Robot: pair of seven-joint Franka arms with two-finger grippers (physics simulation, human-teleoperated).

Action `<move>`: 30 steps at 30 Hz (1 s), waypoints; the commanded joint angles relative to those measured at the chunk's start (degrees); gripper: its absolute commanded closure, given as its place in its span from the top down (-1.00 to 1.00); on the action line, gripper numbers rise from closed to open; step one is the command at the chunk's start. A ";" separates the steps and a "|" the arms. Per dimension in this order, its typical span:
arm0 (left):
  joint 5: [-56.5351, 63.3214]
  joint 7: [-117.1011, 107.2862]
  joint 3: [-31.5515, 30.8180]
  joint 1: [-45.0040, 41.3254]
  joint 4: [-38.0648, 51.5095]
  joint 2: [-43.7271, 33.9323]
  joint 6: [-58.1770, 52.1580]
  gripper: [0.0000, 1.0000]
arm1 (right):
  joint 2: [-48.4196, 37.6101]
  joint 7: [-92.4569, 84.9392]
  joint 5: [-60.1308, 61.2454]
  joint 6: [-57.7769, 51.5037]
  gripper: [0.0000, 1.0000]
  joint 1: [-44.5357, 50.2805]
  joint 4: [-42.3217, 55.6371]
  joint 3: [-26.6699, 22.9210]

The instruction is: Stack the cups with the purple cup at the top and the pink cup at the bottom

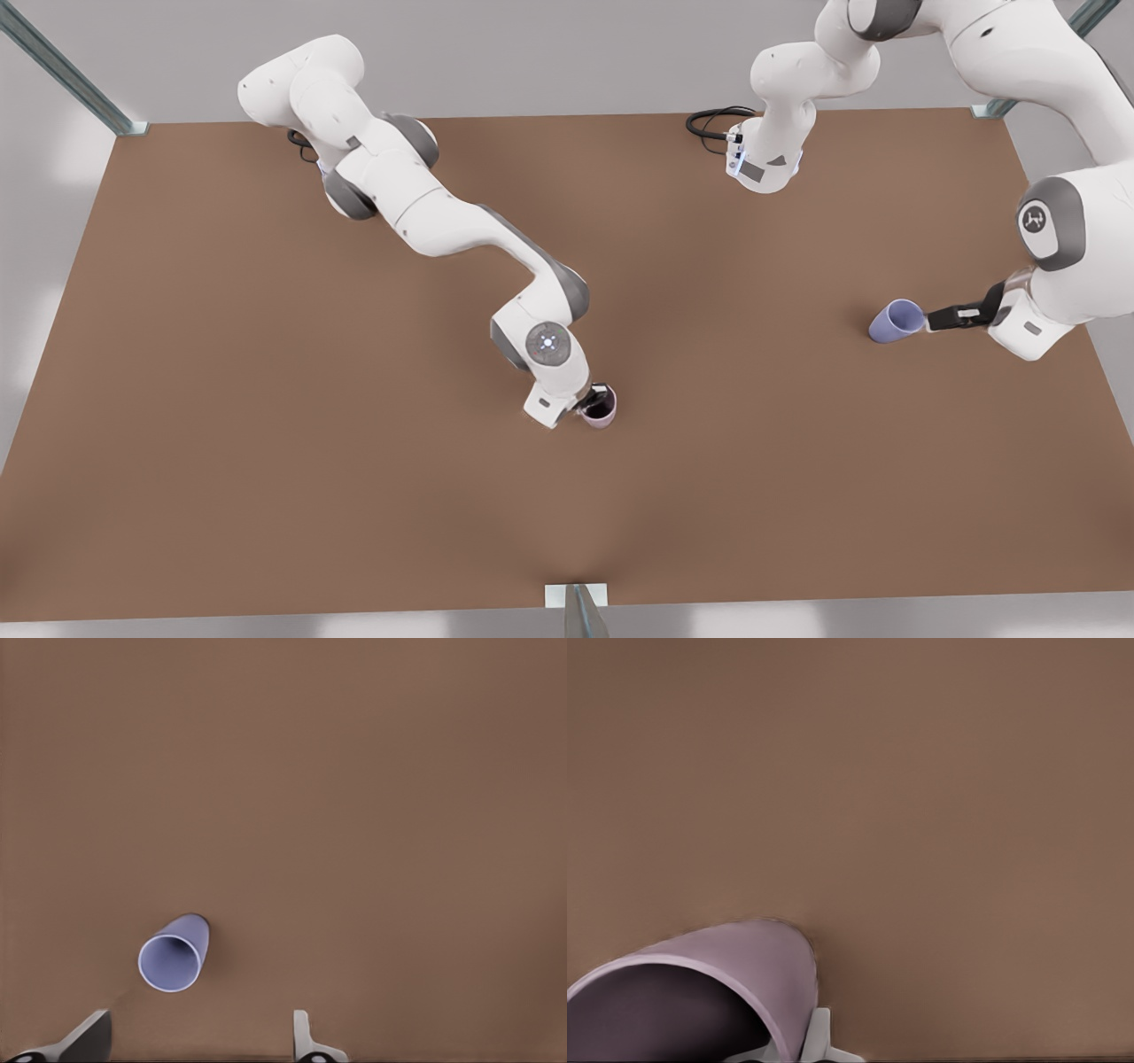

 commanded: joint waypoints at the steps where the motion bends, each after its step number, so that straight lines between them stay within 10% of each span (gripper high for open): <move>1: 0.74 12.49 1.12 0.60 -4.87 -1.88 5.04 1.00 | -0.05 21.68 -0.38 0.92 -0.50 1.16 -0.14 -1.12; 2: 0.74 14.87 1.38 2.09 -6.90 -2.23 5.75 1.00 | -0.05 21.68 -0.29 0.92 1.00 1.16 -0.14 -1.12; 14: 0.83 18.12 4.46 6.40 -24.12 -1.18 24.73 1.00 | -4.09 21.59 2.17 -1.63 1.00 0.54 -0.23 0.12; 21: 0.83 18.12 5.51 7.54 -29.40 0.49 32.20 1.00 | -44.60 -13.04 4.10 -12.17 1.00 -23.62 -39.52 -0.94; 24: 0.83 18.12 5.51 8.07 -30.45 1.72 33.79 1.00 | -48.22 -26.89 4.19 -29.56 1.00 -34.16 -37.59 -1.20; 30: 0.83 18.12 5.60 9.56 -31.24 3.66 36.69 1.00 | -46.63 -40.88 2.79 -29.40 1.00 -43.32 -35.39 -1.29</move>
